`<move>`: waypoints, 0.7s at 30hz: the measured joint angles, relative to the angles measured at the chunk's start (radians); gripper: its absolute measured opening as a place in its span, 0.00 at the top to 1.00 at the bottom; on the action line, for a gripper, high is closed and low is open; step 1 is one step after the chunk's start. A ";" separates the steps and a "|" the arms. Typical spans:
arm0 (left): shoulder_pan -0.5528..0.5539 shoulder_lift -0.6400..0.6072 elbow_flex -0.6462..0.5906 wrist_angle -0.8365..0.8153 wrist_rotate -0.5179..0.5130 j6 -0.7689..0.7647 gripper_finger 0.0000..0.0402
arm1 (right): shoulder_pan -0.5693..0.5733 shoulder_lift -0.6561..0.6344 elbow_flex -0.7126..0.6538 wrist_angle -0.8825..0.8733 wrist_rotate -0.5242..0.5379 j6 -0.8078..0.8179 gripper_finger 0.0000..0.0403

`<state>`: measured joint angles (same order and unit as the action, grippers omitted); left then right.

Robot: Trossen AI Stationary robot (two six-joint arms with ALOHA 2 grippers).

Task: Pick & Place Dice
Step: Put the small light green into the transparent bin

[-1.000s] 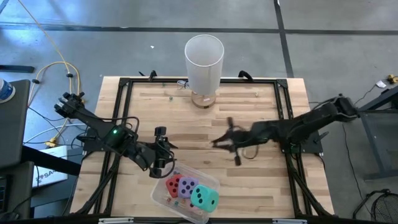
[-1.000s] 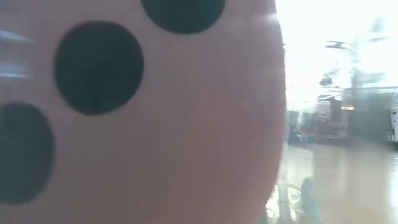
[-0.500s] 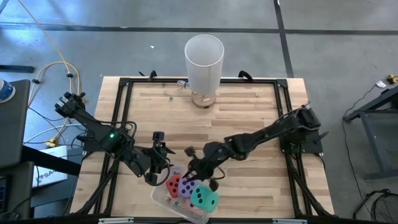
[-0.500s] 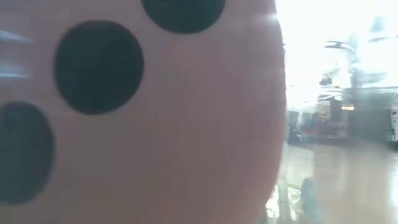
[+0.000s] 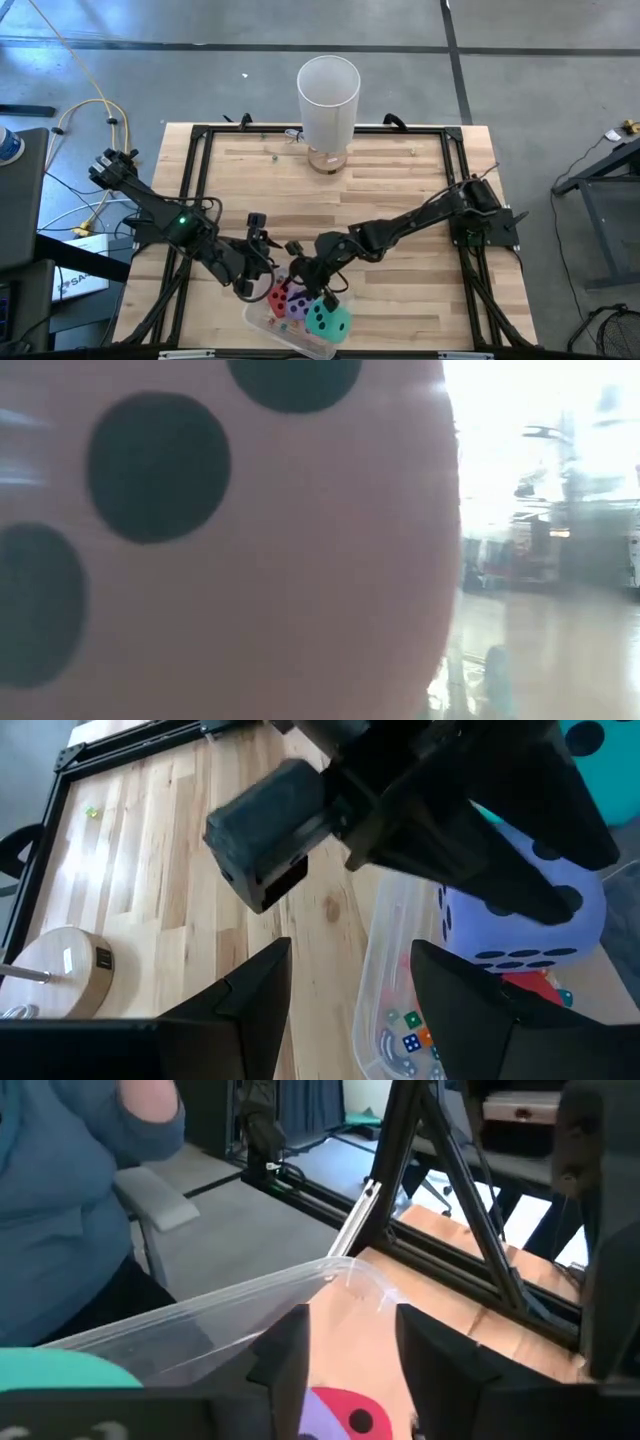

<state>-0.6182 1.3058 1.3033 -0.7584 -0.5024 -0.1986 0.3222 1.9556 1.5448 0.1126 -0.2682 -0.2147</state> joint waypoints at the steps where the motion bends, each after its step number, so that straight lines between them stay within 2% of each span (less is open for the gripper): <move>1: 0.000 0.000 0.000 0.000 0.000 -0.001 0.51 | 0.000 0.000 0.000 0.000 0.002 0.006 0.64; 3: 0.000 0.000 0.000 0.000 0.001 -0.001 0.51 | 0.002 0.000 0.000 0.005 0.027 0.018 0.59; 9: -0.012 0.000 -0.004 0.000 0.009 -0.016 0.51 | 0.034 -0.031 -0.001 -0.022 0.254 -0.023 0.48; 14: -0.029 0.000 -0.006 -0.002 0.009 -0.017 0.51 | 0.094 -0.141 0.001 -0.223 0.509 -0.104 0.46; 17: -0.037 0.000 -0.006 -0.004 0.010 -0.017 0.51 | 0.122 -0.210 0.000 -0.414 0.596 0.021 0.47; 21: -0.046 0.000 -0.006 -0.005 0.009 -0.017 0.51 | 0.138 -0.260 -0.002 -0.717 0.672 0.395 0.49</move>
<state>-0.6640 1.3056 1.2976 -0.7635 -0.4936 -0.2157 0.4597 1.6954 1.5425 -0.6047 0.4037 0.1805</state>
